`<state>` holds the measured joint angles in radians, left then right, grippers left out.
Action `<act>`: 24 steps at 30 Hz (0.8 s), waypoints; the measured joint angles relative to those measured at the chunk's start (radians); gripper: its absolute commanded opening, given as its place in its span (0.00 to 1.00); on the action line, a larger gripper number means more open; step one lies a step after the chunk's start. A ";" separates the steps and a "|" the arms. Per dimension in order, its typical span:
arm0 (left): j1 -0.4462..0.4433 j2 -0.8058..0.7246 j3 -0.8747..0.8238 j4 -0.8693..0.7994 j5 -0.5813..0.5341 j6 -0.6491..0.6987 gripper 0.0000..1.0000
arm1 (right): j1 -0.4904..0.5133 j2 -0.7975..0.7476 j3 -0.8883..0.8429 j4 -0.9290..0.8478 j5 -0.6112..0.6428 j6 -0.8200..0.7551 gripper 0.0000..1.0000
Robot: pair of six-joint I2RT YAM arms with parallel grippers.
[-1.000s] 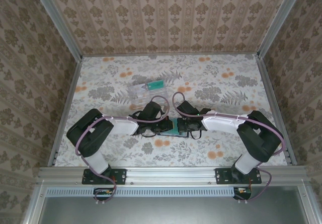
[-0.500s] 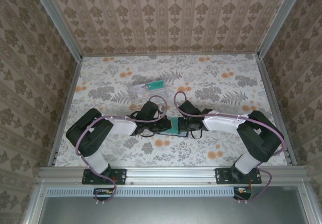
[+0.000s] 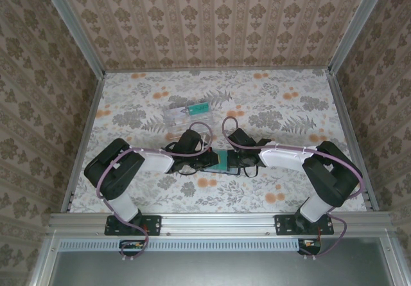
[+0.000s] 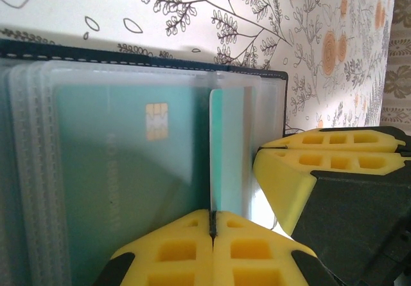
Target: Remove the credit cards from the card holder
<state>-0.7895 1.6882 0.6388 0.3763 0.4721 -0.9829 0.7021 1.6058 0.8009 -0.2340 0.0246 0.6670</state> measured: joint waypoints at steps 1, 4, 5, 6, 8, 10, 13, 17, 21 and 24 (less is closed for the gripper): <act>0.000 0.000 -0.001 0.001 0.000 -0.001 0.00 | 0.000 0.000 0.000 0.000 0.000 0.000 0.09; 0.001 0.000 -0.006 0.011 0.000 -0.003 0.00 | 0.000 0.000 0.000 0.000 0.000 0.003 0.09; 0.004 0.000 -0.007 0.013 0.001 -0.005 0.00 | 0.000 0.000 0.000 0.000 0.000 0.003 0.09; 0.006 -0.002 -0.010 0.015 0.003 -0.005 0.00 | 0.000 0.000 0.000 0.000 0.000 0.003 0.09; 0.009 -0.007 -0.017 0.017 0.003 -0.005 0.00 | 0.000 0.000 0.000 0.000 0.000 0.003 0.09; 0.013 -0.013 -0.024 0.018 0.004 -0.005 0.00 | 0.000 0.000 0.000 0.000 0.000 0.003 0.09; 0.020 -0.026 -0.037 0.021 0.004 -0.006 0.00 | 0.000 0.000 0.000 0.000 0.000 0.003 0.09; 0.029 -0.043 -0.049 0.021 0.007 -0.009 0.00 | 0.000 0.000 0.000 0.000 0.000 0.006 0.09; 0.043 -0.067 -0.065 0.021 0.016 -0.009 0.00 | 0.000 0.000 -0.001 0.001 0.000 0.010 0.09; 0.057 -0.080 -0.078 0.021 0.027 -0.008 0.00 | 0.000 0.000 -0.001 0.001 0.000 0.011 0.09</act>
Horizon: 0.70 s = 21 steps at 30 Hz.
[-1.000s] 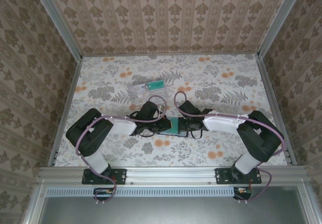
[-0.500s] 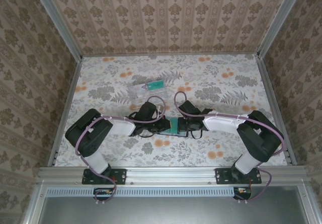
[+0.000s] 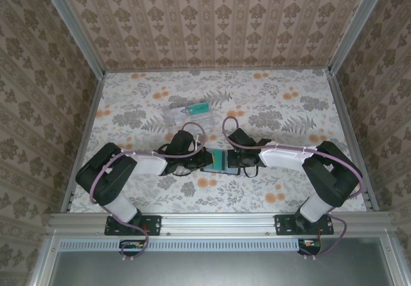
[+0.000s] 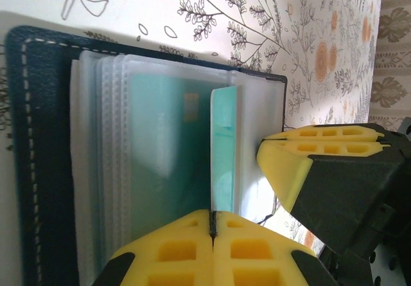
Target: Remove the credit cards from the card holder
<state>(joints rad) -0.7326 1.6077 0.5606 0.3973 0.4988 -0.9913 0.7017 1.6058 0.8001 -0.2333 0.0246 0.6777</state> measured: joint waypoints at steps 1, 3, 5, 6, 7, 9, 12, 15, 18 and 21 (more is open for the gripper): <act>0.004 -0.003 -0.005 0.000 0.003 0.000 0.00 | 0.000 0.000 0.000 0.000 0.000 0.000 0.09; 0.013 -0.008 -0.011 -0.001 0.009 0.001 0.00 | 0.000 0.000 0.000 0.000 0.000 0.000 0.09; 0.023 -0.014 -0.014 -0.005 0.018 0.005 0.00 | -0.001 0.000 0.000 0.000 0.000 0.000 0.09; 0.029 -0.017 -0.016 -0.006 0.023 0.008 0.00 | -0.001 0.000 0.000 0.000 -0.002 0.000 0.09; 0.036 -0.020 -0.018 -0.008 0.028 0.012 0.00 | -0.002 0.000 0.000 0.000 -0.003 0.000 0.09; 0.050 -0.024 -0.024 -0.009 0.037 0.019 0.00 | -0.002 0.000 0.000 0.000 -0.003 0.000 0.09; 0.071 -0.042 -0.032 -0.020 0.049 0.030 0.00 | -0.002 0.000 0.000 0.000 -0.003 0.000 0.09; 0.090 -0.074 -0.033 -0.050 0.057 0.050 0.00 | -0.002 0.000 0.000 0.000 -0.003 0.000 0.09; 0.110 -0.115 -0.035 -0.086 0.062 0.071 0.00 | -0.002 0.000 0.000 0.000 -0.003 0.000 0.09; 0.130 -0.177 -0.040 -0.138 0.063 0.088 0.00 | -0.002 0.000 0.000 0.000 -0.003 0.000 0.09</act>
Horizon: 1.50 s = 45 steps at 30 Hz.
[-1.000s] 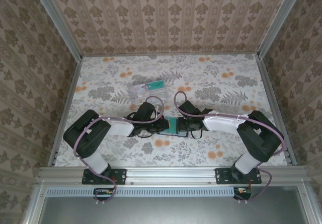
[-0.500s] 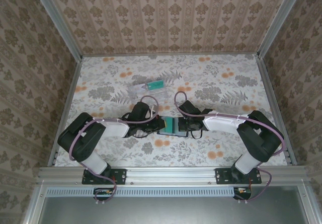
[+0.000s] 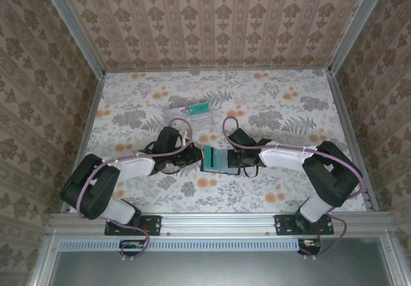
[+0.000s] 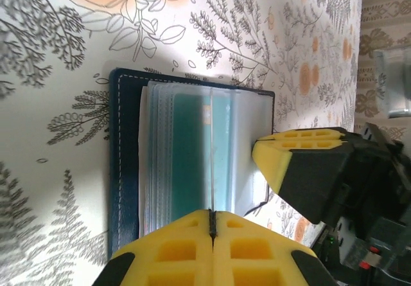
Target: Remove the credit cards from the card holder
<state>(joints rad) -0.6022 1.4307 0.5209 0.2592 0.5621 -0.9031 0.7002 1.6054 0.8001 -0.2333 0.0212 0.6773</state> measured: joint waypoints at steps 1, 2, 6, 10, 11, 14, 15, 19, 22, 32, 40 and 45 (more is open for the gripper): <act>0.006 -0.025 0.000 -0.021 -0.001 0.007 0.00 | 0.000 -0.001 0.000 0.000 0.000 0.000 0.10; 0.010 -0.048 0.000 -0.040 -0.002 0.013 0.00 | 0.000 -0.002 0.000 0.000 0.000 0.000 0.10; 0.027 -0.177 0.002 -0.156 -0.030 0.054 0.00 | -0.004 -0.026 0.000 -0.018 0.001 -0.007 0.11; 0.035 -0.283 0.034 -0.307 -0.090 0.117 0.00 | -0.006 -0.098 0.001 -0.039 0.001 -0.031 0.16; 0.035 -0.297 0.049 -0.342 -0.105 0.132 0.00 | -0.006 -0.118 0.001 -0.040 0.001 -0.040 0.20; 0.037 -0.334 0.118 -0.460 -0.163 0.194 0.00 | -0.006 -0.207 0.004 -0.048 0.002 -0.066 0.39; 0.039 -0.341 0.145 -0.494 -0.183 0.216 0.00 | -0.006 -0.240 0.005 -0.051 0.002 -0.074 0.45; 0.039 -0.346 0.254 -0.595 -0.270 0.301 0.00 | -0.006 -0.380 0.010 -0.057 0.008 -0.117 0.63; 0.028 -0.344 0.329 -0.645 -0.348 0.378 0.00 | -0.006 -0.488 0.007 -0.055 0.024 -0.142 0.90; -0.004 -0.110 0.644 -0.716 -0.511 0.785 0.00 | -0.006 -0.778 -0.162 0.039 0.098 -0.186 1.00; -0.005 0.124 0.867 -0.819 -0.494 1.158 0.00 | -0.009 -0.867 -0.255 0.101 0.138 -0.237 1.00; 0.005 0.245 0.980 -0.912 -0.489 1.373 0.00 | -0.010 -0.877 -0.257 0.124 0.136 -0.256 1.00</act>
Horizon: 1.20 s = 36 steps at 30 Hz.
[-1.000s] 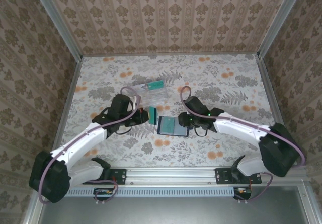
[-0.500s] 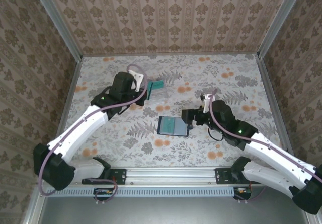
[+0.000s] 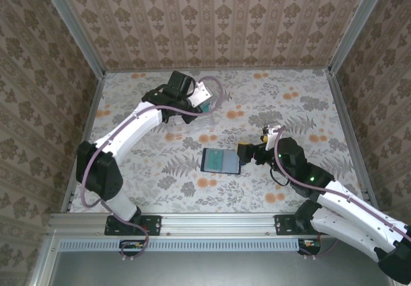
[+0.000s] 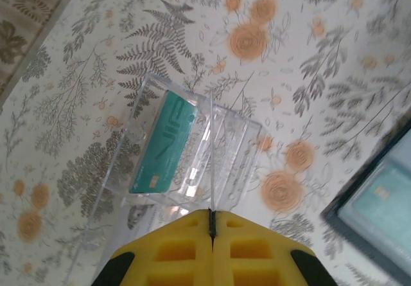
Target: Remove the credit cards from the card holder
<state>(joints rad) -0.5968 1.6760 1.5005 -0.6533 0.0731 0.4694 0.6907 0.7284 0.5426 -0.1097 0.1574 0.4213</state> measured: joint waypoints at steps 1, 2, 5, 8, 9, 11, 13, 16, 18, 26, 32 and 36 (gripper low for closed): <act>0.004 0.022 0.019 -0.016 0.000 0.030 0.00 | 0.000 -0.002 -0.003 0.003 0.000 -0.001 1.00; 0.011 0.048 0.039 -0.029 -0.001 0.065 0.00 | 0.000 -0.004 -0.008 0.008 0.000 -0.003 1.00; 0.026 0.092 0.056 -0.057 -0.003 0.142 0.00 | -0.003 -0.005 -0.018 0.010 -0.001 -0.004 1.00; 0.029 0.121 0.064 -0.069 -0.015 0.209 0.00 | -0.008 -0.005 -0.025 0.016 -0.004 -0.003 1.00; 0.029 0.129 0.068 -0.070 -0.020 0.228 0.00 | -0.010 -0.005 -0.026 0.018 -0.004 -0.003 1.00; 0.026 0.147 0.085 -0.072 -0.031 0.266 0.00 | -0.011 -0.002 -0.026 0.025 -0.005 -0.003 1.00; 0.021 0.164 0.103 -0.070 -0.043 0.298 0.00 | -0.013 0.005 -0.026 0.034 -0.006 -0.003 1.00; 0.020 0.175 0.118 -0.061 -0.052 0.335 0.00 | -0.016 0.018 -0.026 0.036 -0.007 -0.003 1.00; 0.017 0.177 0.127 -0.057 -0.060 0.359 0.00 | -0.019 0.022 -0.026 0.036 -0.007 -0.003 1.00; 0.009 0.228 0.193 -0.057 -0.089 0.402 0.00 | -0.030 0.026 -0.028 0.043 -0.007 0.000 1.00; 0.008 0.276 0.203 -0.059 -0.103 0.407 0.00 | -0.034 0.028 -0.028 0.050 -0.008 0.001 1.00; 0.008 0.285 0.203 -0.060 -0.120 0.407 0.00 | -0.037 0.030 -0.028 0.051 -0.008 0.001 1.00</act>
<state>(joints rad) -0.5884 1.9610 1.7035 -0.7128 -0.0467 0.8768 0.6540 0.7586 0.5148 -0.0582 0.1493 0.4221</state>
